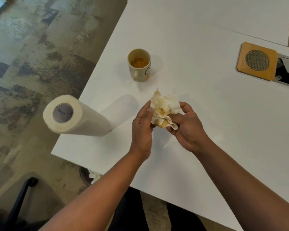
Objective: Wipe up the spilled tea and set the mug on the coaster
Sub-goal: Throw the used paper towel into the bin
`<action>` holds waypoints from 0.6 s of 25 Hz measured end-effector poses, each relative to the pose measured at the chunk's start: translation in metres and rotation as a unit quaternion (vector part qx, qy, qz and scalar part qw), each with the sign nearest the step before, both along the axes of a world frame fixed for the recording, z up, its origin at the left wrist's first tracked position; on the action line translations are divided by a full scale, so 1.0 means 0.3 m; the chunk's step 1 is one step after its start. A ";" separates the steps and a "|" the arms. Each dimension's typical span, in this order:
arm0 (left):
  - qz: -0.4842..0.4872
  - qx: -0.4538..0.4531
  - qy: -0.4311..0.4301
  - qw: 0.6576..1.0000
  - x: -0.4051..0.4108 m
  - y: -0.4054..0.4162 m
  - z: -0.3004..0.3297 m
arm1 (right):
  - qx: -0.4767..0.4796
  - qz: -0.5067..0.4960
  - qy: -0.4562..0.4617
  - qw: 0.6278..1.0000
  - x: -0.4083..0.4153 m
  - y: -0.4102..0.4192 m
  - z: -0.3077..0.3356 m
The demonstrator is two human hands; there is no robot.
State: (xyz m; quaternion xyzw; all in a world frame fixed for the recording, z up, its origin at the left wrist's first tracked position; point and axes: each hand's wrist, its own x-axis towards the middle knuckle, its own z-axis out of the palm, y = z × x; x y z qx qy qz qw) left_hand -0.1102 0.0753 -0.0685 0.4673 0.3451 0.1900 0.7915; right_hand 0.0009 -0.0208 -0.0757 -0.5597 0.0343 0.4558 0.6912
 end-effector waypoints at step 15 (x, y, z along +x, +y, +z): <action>0.088 0.009 0.199 0.976 -0.473 -0.078 0.065 | -0.124 0.252 -0.197 0.939 -0.372 -0.017 0.079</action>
